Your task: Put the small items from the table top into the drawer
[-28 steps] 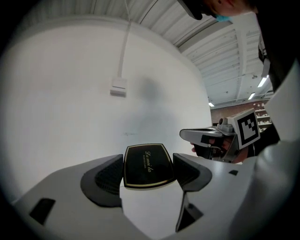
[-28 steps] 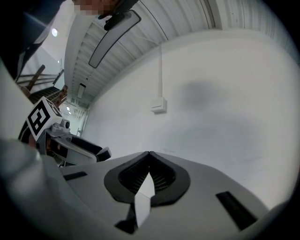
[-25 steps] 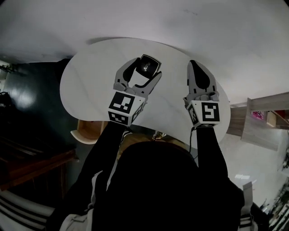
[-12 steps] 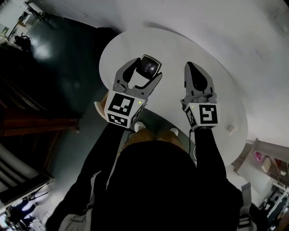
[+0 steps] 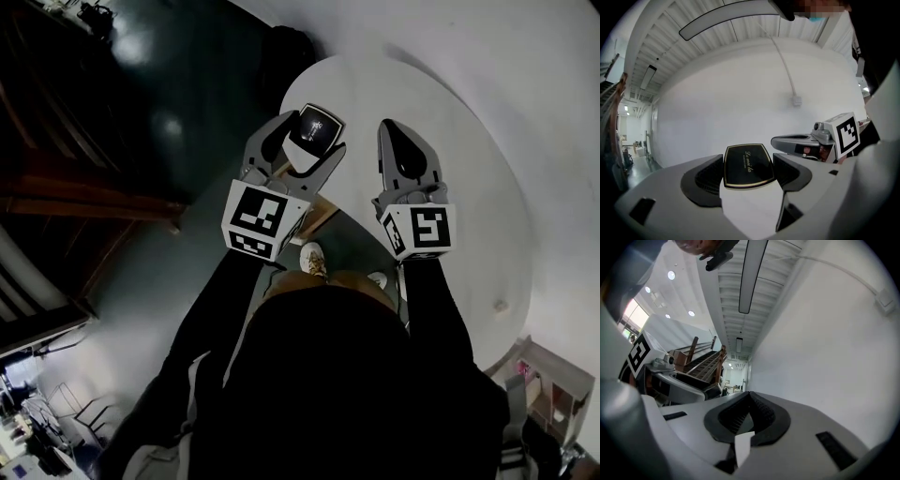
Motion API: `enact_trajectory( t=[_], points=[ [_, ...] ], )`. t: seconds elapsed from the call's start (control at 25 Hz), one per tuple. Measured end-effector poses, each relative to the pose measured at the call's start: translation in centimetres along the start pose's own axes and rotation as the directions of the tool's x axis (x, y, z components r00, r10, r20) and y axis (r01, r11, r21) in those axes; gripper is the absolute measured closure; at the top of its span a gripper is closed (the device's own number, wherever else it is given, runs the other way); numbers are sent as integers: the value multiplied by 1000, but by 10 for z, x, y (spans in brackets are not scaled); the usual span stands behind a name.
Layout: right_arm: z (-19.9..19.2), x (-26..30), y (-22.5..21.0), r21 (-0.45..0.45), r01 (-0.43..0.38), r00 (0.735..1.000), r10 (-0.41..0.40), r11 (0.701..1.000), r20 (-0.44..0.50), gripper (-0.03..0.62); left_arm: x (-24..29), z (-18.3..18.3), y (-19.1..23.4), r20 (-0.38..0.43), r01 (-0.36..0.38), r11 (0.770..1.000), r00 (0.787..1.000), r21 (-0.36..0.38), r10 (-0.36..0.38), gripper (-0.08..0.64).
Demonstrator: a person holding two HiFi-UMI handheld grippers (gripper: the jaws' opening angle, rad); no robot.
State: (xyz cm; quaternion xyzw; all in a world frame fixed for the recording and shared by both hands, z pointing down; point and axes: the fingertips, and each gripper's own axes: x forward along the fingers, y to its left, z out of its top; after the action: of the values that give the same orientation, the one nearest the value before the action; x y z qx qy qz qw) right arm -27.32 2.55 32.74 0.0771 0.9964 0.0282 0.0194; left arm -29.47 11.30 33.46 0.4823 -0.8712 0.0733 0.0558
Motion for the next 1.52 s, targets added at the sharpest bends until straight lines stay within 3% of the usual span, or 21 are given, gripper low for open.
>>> enact_trajectory(
  t=[0.16, 0.32, 0.52, 0.84, 1.24, 1.4, 1.52],
  points=[
    [-7, 18, 21, -9, -36, 999, 36, 999, -11, 566, -12, -17, 17, -30, -19, 1000, 999, 8, 19, 212],
    [-17, 27, 29, -7, -48, 998, 48, 999, -41, 566, -18, -64, 25, -125, -11, 1000, 992, 14, 12, 212],
    [-27, 25, 22, -11, -36, 996, 35, 999, -83, 566, -21, -153, 19, -306, 24, 1000, 952, -8, -25, 212],
    [-37, 16, 1, -19, -2, 991, 0, 1000, -131, 566, -31, -259, 4, -510, 61, 997, 856, -56, -81, 212],
    [-52, 4, -7, -55, 17, 984, -26, 998, -175, 566, -24, -355, -11, -689, 156, 985, 708, -66, -159, 212],
    [-60, 1, -11, -56, 39, 978, -49, 998, -200, 566, -13, -380, -19, -725, 222, 973, 659, -66, -200, 212],
    [-65, -3, -11, -56, 49, 972, -61, 997, -227, 566, -3, -395, -33, -745, 309, 947, 609, -94, -273, 212]
  ],
)
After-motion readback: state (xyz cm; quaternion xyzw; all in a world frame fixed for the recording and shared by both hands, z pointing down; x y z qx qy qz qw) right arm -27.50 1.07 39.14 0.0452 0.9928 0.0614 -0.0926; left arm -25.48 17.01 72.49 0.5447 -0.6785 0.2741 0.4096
